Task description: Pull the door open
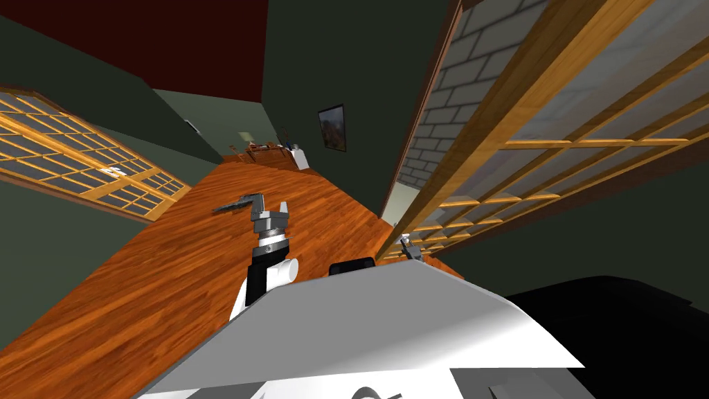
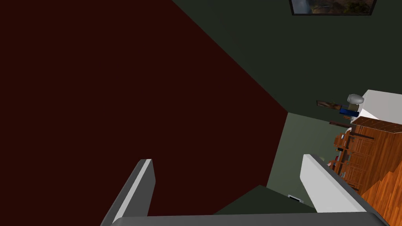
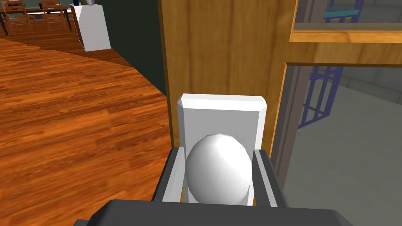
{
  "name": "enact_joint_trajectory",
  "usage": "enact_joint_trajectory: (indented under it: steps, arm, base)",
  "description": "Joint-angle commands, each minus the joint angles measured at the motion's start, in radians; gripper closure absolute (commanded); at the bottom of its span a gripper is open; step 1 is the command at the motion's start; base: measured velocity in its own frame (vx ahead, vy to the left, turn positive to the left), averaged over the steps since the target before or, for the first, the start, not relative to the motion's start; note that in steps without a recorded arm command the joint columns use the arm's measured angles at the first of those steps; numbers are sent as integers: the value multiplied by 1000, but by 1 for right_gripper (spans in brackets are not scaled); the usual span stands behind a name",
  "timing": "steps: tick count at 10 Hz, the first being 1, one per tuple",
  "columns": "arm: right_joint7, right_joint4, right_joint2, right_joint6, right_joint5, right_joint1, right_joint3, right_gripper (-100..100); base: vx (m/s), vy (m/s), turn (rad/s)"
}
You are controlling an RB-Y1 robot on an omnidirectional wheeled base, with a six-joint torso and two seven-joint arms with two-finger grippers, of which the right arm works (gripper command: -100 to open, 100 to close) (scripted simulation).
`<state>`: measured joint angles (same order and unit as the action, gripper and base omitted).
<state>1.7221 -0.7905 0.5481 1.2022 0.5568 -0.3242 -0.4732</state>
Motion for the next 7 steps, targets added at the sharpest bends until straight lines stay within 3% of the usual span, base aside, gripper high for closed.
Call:
enact_joint_trajectory:
  steps: [1,4,5,6,7]
  arm:
    - [10,8,5,16,-5,-4,-11,100]
    - [29,31,15,42,-13,0,-25,100]
    - [23,22,13,32,-11,0,-21,100]
    - [36,50,13,68,-18,-8,-32,100]
    - [39,59,13,79,-20,-10,-35,100]
  base:
    - [-215,-57,146]
    - [-199,-43,111]
    - [-100,-25,30]
    - [-149,-24,157]
    - [-207,-43,201]
